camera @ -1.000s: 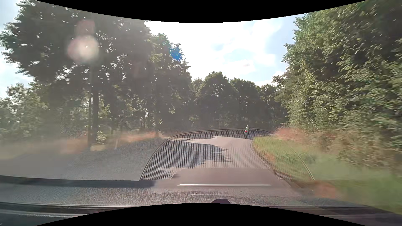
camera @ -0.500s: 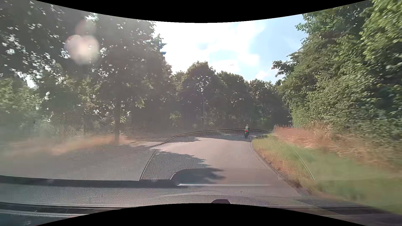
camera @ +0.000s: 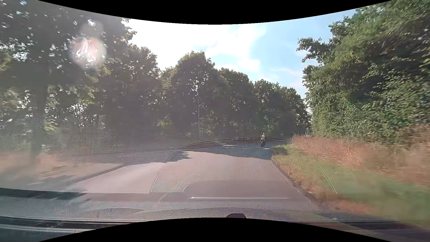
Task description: Follow the waypoints while adhering to traffic rules and regulations
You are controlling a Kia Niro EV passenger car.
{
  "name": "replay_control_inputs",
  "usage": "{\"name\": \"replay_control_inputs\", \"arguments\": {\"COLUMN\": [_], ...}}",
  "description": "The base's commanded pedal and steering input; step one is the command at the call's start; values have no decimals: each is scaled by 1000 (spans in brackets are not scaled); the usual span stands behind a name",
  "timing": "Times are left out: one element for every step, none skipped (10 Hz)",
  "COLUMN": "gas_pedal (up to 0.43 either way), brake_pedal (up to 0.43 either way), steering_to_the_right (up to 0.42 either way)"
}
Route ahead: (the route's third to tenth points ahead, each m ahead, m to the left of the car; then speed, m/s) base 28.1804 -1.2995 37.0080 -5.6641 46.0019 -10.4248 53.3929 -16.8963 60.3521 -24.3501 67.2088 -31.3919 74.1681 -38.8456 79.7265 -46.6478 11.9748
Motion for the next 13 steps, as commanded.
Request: {"name": "replay_control_inputs", "arguments": {"gas_pedal": [110,110,110,110,118,118,118,118,118,118,130,138,150], "brake_pedal": [0,0,0,0,0,0,0,0,0,0,0,0,0], "steering_to_the_right": [64,64,64,65,65,65,65,65,66,65,65,65,65]}}
